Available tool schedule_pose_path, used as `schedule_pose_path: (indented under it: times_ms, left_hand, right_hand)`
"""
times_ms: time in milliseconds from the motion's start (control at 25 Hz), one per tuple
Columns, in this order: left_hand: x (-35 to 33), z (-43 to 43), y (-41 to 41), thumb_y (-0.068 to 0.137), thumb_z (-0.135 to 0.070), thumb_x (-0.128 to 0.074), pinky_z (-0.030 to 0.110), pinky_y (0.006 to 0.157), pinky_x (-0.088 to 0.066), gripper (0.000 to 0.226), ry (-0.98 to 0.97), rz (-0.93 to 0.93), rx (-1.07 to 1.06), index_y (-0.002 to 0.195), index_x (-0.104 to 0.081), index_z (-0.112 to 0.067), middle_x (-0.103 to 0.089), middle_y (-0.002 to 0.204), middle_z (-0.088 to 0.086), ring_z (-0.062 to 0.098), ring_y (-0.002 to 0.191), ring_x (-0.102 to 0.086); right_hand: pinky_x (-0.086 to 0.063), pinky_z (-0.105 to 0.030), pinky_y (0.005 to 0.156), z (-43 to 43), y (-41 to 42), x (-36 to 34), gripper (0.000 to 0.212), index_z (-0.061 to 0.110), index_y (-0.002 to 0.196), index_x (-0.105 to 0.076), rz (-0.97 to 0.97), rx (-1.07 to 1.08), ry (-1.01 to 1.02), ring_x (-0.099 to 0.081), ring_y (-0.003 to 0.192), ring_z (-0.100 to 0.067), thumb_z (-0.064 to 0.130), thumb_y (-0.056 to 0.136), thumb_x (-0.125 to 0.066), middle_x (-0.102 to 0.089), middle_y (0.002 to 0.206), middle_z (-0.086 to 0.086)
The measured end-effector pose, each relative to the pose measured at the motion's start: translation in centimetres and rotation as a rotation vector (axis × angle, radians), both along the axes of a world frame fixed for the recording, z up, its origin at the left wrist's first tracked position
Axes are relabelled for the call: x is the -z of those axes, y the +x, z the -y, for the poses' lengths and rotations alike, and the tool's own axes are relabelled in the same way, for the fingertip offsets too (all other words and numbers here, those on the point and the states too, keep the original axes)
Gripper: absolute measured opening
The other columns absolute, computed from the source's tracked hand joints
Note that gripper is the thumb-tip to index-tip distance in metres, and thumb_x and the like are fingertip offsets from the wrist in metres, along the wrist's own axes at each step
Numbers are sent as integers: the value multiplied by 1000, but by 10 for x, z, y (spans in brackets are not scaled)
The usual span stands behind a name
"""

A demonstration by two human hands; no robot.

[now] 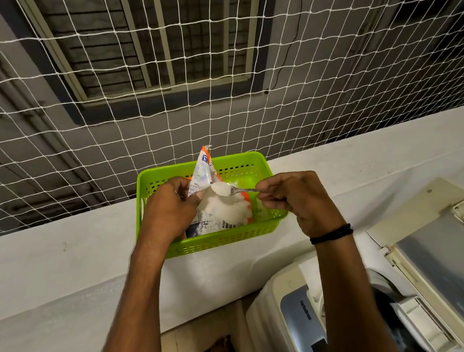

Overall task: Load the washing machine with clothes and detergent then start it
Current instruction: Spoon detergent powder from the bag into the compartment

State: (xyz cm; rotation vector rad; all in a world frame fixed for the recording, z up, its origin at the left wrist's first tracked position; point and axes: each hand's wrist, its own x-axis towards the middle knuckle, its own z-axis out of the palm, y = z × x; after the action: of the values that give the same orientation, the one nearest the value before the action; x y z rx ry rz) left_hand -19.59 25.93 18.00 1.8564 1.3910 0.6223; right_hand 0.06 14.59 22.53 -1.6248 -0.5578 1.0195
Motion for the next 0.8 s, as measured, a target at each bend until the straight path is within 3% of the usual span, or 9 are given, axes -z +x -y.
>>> schedule_pose_path:
  times_ms: [120,400,560,800]
  left_hand:
    - [-3,5,1,84,-28,-75,33,78,-54,15,-3,11,-5,96,-67,-25,-68,87,-11,18,86,-68]
    - [-5,18,2,81,-14,-72,43,86,-56,36,27,32,4,108,-60,-34,-72,104,-9,21,95,-69]
    - [-11,30,8,82,-5,-66,38,88,-55,41,95,153,-62,113,-59,-31,-69,105,-9,19,100,-67]
    - [-13,57,26,84,-14,-64,39,91,-53,35,312,300,-130,118,-62,-23,-65,117,-2,18,108,-62]
  right_hand:
    - [-56,-18,51,8,2,2,28,-15,102,-66,-44,23,18,-65,62,-21,-11,93,-40,-66,75,-17]
    - [-59,-19,56,23,6,4,26,-15,102,-66,-26,55,40,-65,66,-23,-13,90,-43,-66,78,-18]
    - [-60,-20,58,35,8,4,25,-13,99,-67,-28,63,47,-65,65,-23,-14,90,-44,-66,78,-19]
    - [-60,-22,61,72,14,3,27,-15,101,-66,-17,115,78,-63,66,-24,-16,89,-41,-65,79,-20]
